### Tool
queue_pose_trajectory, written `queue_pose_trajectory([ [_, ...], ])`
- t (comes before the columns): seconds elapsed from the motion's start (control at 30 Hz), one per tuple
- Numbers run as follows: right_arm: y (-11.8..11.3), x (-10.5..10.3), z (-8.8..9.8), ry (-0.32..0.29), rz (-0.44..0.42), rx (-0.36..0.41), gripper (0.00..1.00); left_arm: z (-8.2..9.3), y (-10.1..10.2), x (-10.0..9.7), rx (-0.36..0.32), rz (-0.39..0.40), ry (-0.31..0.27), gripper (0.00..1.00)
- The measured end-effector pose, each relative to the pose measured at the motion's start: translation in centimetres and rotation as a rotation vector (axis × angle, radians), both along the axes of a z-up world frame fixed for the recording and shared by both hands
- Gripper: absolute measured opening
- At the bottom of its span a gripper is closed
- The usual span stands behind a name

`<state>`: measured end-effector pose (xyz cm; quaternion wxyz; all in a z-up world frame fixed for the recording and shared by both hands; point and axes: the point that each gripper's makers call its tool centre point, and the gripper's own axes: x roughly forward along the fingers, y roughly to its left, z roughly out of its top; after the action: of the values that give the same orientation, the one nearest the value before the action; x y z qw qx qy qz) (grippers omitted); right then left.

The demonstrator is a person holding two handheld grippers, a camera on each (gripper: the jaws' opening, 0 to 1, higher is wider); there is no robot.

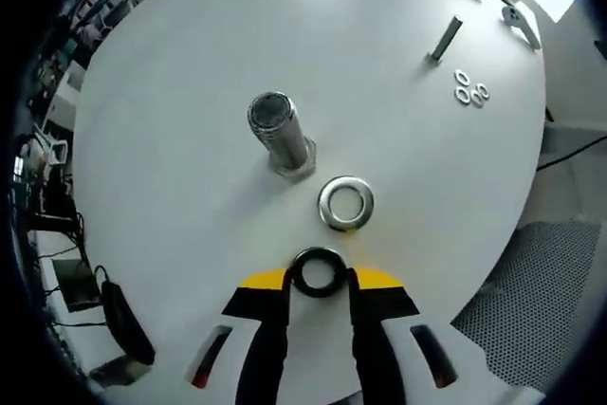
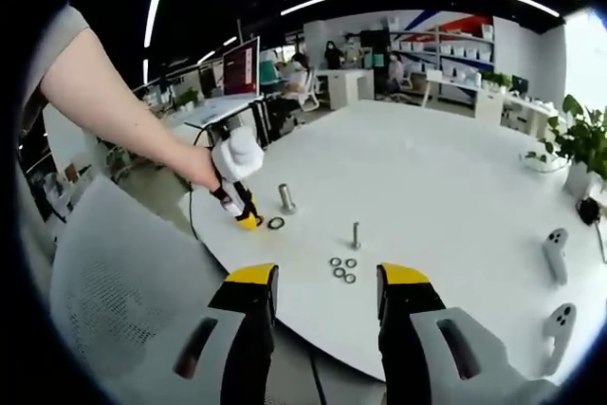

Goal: Place the washer onto the threaded stud by aligning its center hole with the stud, sliding it down to the base, and recovering from edge contact or off-axis alignment until the washer reaches the visible bottom stop.

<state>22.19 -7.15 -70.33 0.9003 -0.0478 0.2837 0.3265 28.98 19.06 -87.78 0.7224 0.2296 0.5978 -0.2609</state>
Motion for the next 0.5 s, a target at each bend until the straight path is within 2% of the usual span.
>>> queue_pose_trajectory([
  [0.17,0.14,0.00,0.08,0.002,0.003,0.009,0.44,-0.01,-0.10,-0.08,0.005,-0.008,0.008,0.23],
  [0.5,0.04,0.13,0.14,-0.003,-0.004,0.006,0.44,0.04,-0.20,0.10,-0.005,0.084,0.015,0.24],
])
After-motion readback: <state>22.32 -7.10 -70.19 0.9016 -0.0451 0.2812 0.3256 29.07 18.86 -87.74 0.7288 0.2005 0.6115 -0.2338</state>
